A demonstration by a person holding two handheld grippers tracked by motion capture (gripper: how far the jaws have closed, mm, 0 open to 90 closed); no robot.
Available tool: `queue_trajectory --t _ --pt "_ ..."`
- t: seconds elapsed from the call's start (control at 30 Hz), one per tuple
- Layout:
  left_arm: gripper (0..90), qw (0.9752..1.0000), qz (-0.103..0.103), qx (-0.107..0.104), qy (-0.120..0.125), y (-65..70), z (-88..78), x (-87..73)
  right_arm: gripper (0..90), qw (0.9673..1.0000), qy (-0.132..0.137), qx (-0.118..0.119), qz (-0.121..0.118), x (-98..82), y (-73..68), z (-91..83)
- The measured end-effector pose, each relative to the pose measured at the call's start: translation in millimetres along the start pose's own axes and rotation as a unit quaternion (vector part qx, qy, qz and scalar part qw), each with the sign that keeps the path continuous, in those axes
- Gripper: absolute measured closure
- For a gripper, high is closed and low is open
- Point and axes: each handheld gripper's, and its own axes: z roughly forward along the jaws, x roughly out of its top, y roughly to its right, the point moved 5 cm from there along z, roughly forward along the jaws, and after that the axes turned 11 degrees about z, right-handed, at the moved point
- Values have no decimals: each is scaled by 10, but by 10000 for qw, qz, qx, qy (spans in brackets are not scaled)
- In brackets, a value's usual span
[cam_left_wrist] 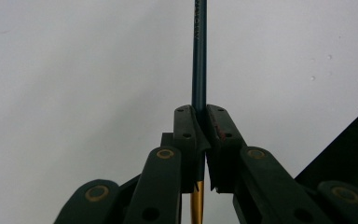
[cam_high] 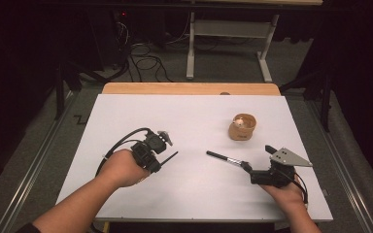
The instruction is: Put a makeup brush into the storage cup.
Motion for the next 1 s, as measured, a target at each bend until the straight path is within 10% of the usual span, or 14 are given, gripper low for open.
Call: queue_trajectory --t 0.43,1.0 --pt "832 9989 370 -242 -141 109 104 93 37 9982 -113 277 -524 -7 -195 2" --pt "832 9970 616 -431 -177 182 203 199 159 9872 -373 762 -1347 55 -754 168"
